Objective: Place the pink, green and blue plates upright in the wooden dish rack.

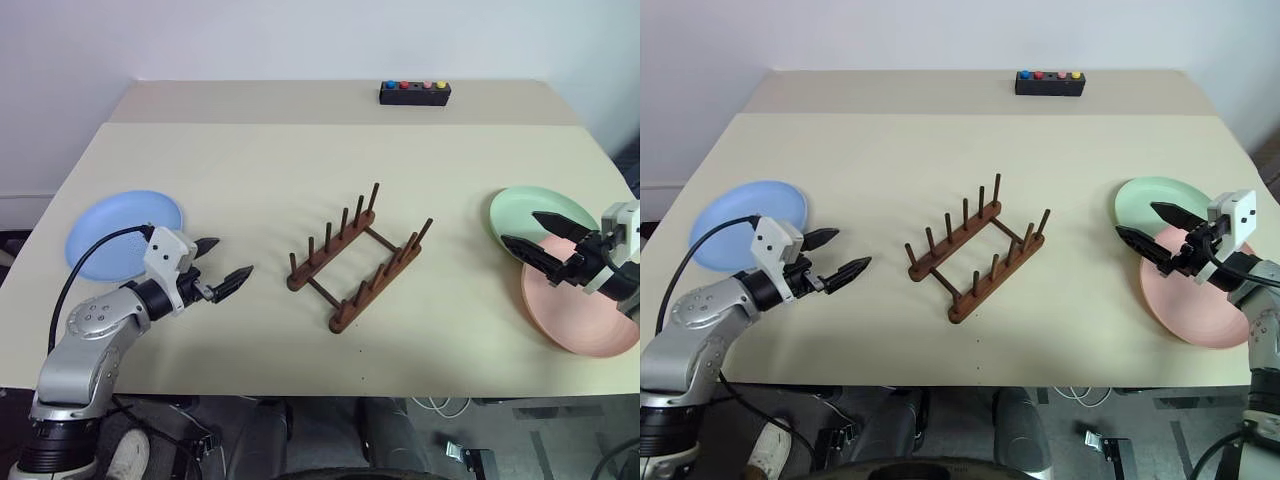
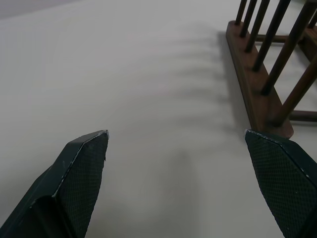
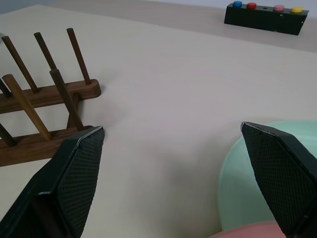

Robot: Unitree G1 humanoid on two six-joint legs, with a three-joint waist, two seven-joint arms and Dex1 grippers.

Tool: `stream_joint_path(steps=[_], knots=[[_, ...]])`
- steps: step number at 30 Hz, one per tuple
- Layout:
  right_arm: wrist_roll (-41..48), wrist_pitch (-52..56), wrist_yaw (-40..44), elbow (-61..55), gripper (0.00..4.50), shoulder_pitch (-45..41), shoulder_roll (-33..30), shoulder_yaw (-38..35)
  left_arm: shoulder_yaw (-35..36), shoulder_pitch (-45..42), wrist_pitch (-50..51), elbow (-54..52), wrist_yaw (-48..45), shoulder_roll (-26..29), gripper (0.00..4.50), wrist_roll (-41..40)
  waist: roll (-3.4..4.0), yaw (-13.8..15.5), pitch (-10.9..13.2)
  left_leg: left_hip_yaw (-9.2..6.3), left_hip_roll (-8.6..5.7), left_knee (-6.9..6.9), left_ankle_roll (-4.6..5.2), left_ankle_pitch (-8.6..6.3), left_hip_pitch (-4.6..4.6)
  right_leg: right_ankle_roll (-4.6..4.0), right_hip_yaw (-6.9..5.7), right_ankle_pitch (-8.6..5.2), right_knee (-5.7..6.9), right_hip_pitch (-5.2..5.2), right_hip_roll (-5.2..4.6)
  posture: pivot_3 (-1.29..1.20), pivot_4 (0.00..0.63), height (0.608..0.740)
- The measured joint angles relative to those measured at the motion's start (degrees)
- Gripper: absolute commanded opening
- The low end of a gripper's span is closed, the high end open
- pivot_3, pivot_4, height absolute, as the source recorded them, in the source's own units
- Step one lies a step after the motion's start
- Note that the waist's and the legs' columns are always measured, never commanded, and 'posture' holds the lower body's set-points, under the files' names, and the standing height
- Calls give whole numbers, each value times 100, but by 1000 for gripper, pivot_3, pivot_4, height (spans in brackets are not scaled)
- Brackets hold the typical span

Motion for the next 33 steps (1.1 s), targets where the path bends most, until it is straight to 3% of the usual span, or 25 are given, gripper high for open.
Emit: stream_joint_path(steps=[16, 22, 26, 33], knots=[[8, 45, -133, -210, 4467, 48, 103, 28, -15, 451, 248, -381, -300, 75, 4500, -289, 0, -9, 0, 0, 0, -2, 0, 0, 0, -2, 0, -1, -1, -1, 0, 0, 150, 734], [7, 43, -202, -235, 4467, 56, 271, 47, -109, 881, 508, -763, -826, 396, 4500, -642, 1, -13, -1, 1, 2, 0, 0, 0, 1, -7, 0, -3, 0, 0, 0, 0, 150, 734], [-2, 52, -324, -372, 4467, 53, 421, 221, -880, 583, 645, -762, -1185, 408, 4500, -681, 3, 20, 0, 1, 1, 4, 0, 0, 0, -8, 0, -4, -1, 3, 0, 0, 150, 734], [62, 110, -456, -784, 4467, 384, 465, 123, -2459, -755, 624, 80, -1528, -280, 4500, -168, 5, 18, -2, -2, -1, 2, 0, 0, 0, 7, 0, 4, 0, 4, 2, 0, 150, 734]])
